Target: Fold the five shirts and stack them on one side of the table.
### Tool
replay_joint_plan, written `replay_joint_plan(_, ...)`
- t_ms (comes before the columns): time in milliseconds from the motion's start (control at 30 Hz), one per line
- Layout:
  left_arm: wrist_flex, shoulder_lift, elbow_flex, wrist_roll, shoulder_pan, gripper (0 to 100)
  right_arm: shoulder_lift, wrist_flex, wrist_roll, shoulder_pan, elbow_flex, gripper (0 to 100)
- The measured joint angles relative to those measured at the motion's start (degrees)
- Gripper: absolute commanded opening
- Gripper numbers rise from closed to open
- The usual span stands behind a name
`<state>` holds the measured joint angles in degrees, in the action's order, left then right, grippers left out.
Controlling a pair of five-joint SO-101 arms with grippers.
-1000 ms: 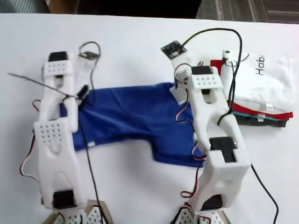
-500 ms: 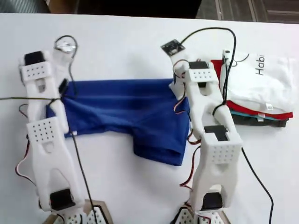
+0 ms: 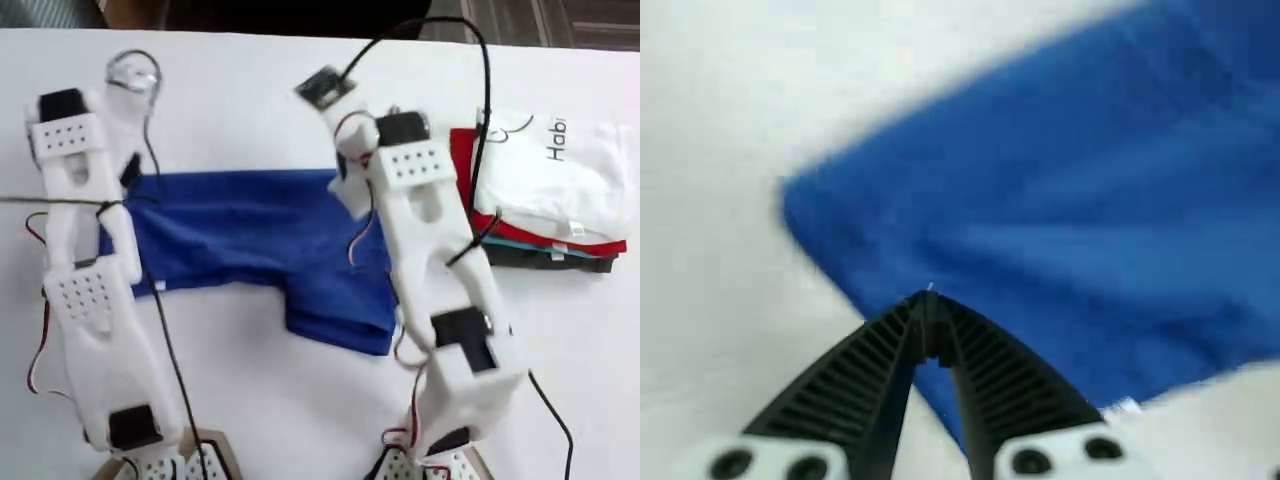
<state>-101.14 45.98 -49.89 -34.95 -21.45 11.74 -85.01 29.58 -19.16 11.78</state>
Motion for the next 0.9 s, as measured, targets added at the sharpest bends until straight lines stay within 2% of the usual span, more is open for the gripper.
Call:
replay_joint_plan(100,4.8,-7.6,15.9,-1.3,1.2,2,-8.1,3.8,2.5,-3.6,-12.1,2.0)
replay_joint_plan(267,19.7,-15.6,40.8,-1.7,1.1,2,-20.1,16.3,3.3,-7.5,-35.9,2.0)
replay_joint_plan(400,28.0,-19.2,52.5,-1.8,1.2,2,-21.7,23.6,3.5,-8.1,-49.1,2.0)
replay_joint_plan(633,29.1,-21.2,57.0,-2.0,1.2,2,-22.3,27.3,3.5,-8.6,-56.3,2.0)
replay_joint_plan(900,22.5,-30.2,58.5,-1.8,1.1,2,-22.9,27.3,3.5,-10.4,-59.3,2.0)
